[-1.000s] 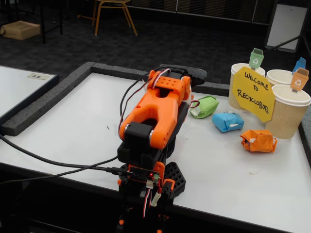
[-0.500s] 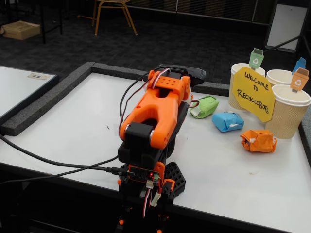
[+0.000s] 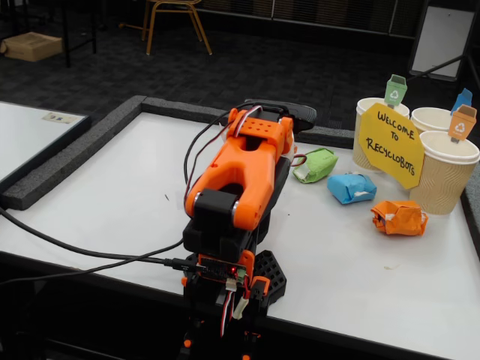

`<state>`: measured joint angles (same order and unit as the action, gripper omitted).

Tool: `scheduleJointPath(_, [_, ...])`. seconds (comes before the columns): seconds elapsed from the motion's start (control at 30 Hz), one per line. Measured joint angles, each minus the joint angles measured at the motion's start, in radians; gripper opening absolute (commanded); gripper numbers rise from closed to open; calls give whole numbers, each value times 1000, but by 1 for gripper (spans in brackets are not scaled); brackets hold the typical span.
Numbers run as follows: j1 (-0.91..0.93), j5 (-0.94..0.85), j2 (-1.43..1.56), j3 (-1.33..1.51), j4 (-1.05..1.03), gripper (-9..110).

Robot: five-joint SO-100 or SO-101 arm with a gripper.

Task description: Sort rubbish by color.

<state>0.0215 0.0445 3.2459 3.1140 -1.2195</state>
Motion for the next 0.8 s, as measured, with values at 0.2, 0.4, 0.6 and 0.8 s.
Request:
scheduleJointPath(0.2, [-2,0,0,0,3,6])
scheduleJointPath(0.4, [12,0,0,-48,49,11])
scheduleJointPath(0.6, [52,0,-176,-221,100,11])
scheduleJointPath(0.8, [140,-18,-408,-486,84,11])
